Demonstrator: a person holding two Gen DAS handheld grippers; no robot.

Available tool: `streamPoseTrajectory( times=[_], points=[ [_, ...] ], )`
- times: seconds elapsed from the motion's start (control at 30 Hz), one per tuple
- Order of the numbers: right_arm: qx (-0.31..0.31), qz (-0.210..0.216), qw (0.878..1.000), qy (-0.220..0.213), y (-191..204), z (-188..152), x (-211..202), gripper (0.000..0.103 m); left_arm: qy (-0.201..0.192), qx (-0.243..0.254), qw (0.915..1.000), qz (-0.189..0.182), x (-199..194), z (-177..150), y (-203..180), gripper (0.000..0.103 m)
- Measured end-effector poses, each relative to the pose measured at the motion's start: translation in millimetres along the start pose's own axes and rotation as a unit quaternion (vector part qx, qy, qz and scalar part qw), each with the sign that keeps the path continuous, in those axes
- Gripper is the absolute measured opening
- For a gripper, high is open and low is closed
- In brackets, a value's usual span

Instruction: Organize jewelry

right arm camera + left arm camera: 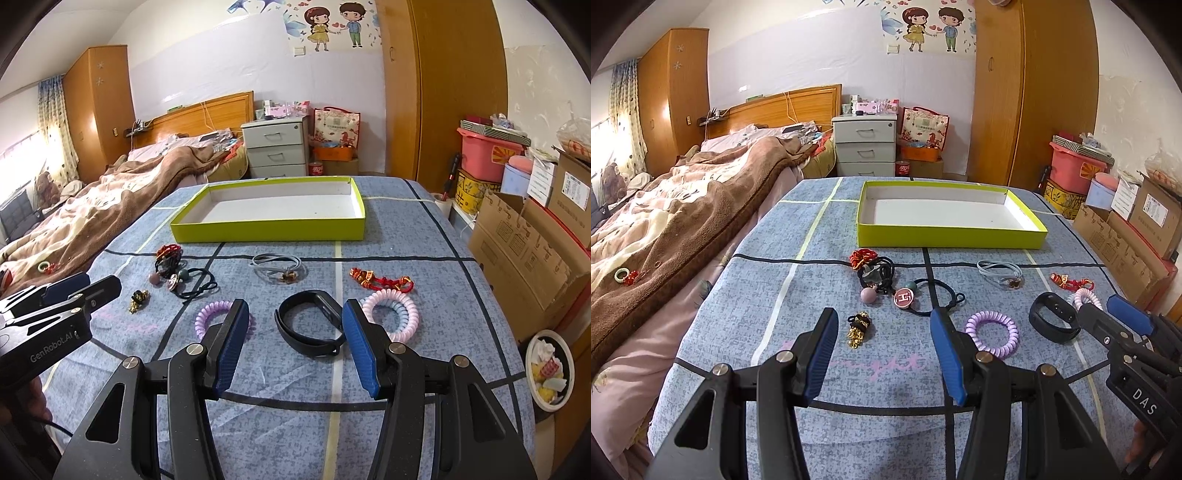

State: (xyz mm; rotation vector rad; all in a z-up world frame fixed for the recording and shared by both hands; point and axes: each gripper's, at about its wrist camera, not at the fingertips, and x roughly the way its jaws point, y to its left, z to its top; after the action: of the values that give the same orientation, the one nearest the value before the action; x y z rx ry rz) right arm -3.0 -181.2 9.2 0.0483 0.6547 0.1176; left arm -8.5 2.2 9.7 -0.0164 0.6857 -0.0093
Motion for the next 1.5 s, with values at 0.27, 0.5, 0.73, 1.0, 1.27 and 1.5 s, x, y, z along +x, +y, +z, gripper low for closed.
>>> streamPoseTrajectory(
  times=[0.27, 0.5, 0.73, 1.0, 1.27, 1.5],
  points=[
    [-0.001, -0.001, 1.0, 0.001, 1.0, -0.7, 0.3, 0.054, 0.0, 0.0, 1.0, 0.0, -0.2, -0.1, 0.3, 0.054],
    [-0.001, 0.0, 1.0, 0.003, 0.9, -1.3, 1.0, 0.054, 0.001, 0.001, 1.0, -0.001, 0.4, -0.2, 1.8, 0.054],
    [-0.001, 0.0, 1.0, 0.002, 0.9, -1.6, 0.6, 0.054, 0.002, 0.001, 1.0, -0.001, -0.2, -1.1, 3.2, 0.054],
    [-0.001, 0.001, 1.0, 0.002, 0.8, -1.9, 0.4, 0.054, 0.001, 0.001, 1.0, 0.001, -1.1, -1.2, 2.8, 0.054],
    [-0.002, 0.003, 1.0, 0.003, 1.0, -1.7, 1.2, 0.054, 0.003, 0.001, 1.0, 0.0, -0.2, -1.3, 2.4, 0.054],
    [0.0, 0.007, 1.0, 0.004, 0.1, -1.2, 3.1, 0.054, 0.006, -0.001, 1.0, -0.001, 1.6, -1.0, 3.2, 0.054]
  ],
)
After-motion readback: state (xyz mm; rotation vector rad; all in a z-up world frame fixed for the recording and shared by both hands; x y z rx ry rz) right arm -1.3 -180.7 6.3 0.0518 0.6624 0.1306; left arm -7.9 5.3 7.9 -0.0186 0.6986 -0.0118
